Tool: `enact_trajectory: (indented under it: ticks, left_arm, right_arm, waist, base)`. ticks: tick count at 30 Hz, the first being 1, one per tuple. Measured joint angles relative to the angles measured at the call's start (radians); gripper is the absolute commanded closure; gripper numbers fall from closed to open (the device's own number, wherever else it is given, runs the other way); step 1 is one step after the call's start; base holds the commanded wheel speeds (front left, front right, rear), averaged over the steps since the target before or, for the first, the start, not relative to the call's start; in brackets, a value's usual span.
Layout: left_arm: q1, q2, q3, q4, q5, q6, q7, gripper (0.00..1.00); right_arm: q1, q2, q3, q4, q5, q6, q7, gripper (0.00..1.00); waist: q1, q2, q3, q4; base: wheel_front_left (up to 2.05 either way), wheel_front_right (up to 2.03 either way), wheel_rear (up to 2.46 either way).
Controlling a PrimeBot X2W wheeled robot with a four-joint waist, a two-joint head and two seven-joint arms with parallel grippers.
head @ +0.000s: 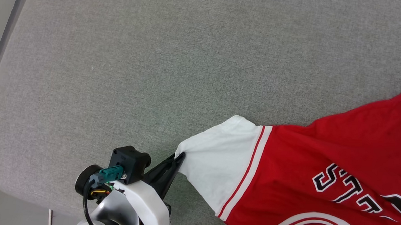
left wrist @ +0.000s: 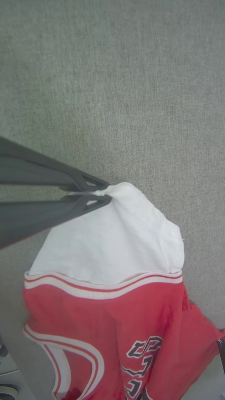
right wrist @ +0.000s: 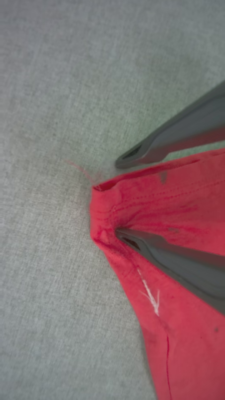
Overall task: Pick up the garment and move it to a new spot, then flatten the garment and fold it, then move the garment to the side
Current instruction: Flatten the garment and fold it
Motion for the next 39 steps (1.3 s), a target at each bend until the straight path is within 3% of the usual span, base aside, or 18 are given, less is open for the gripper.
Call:
enact_trajectory:
  ticks: [1, 2, 4, 5, 15, 26, 39]
  left_arm:
    - [-0.002, -0.002, -0.001, 0.002, 0.0, 0.0, -0.001, 1.0]
    - [-0.004, -0.003, -0.002, 0.004, 0.0, 0.0, -0.003, 1.0]
    - [-0.008, -0.004, -0.004, 0.006, 0.0, -0.001, -0.004, 1.0]
    - [-0.009, -0.005, -0.004, 0.008, -0.001, -0.001, -0.004, 1.0]
    - [-0.016, -0.009, 0.002, 0.033, -0.005, -0.002, -0.021, 1.0]
    - [-0.017, 0.012, 0.043, 0.026, -0.011, 0.014, -0.038, 1.0]
    - [-0.148, 0.074, 0.129, -0.054, 0.007, 0.027, 0.002, 1.0]
  right_arm:
    - [-0.001, -0.002, 0.006, 0.003, 0.0, 0.0, 0.001, 0.0]
    - [-0.002, -0.004, 0.011, 0.006, 0.0, -0.002, 0.001, 0.21]
    - [-0.005, -0.008, 0.023, 0.009, 0.0, -0.002, 0.002, 0.82]
    - [-0.006, -0.01, 0.028, 0.011, 0.0, -0.002, 0.0, 1.0]
    - [-0.013, 0.018, 0.051, 0.069, 0.009, 0.0, -0.116, 1.0]
    - [-0.004, 0.03, 0.065, 0.091, 0.05, 0.001, -0.322, 1.0]
    - [-0.005, 0.018, 0.038, -0.048, 0.104, 0.001, -0.396, 1.0]
  waist:
    - [0.0, 0.0, 0.001, 0.003]
    - [0.0, 0.0, 0.002, 0.005]
    - [-0.0001, 0.0, 0.002, 0.009]
    - [0.0, 0.0, 0.003, 0.01]
    - [0.0001, 0.0, -0.036, 0.0]
    - [0.0001, 0.0, -0.172, -0.064]
    - [0.0, 0.0, -0.333, -0.192]
  base:
    - [0.0, 0.0, 0.0]
    - [0.0, 0.0, 0.0]
    - [0.0, 0.0, 0.0]
    - [0.0, 0.0, 0.0]
    - [0.0, 0.0, 0.0]
    - [0.0, 0.0, 0.0]
    - [0.0, 0.0, 0.0]
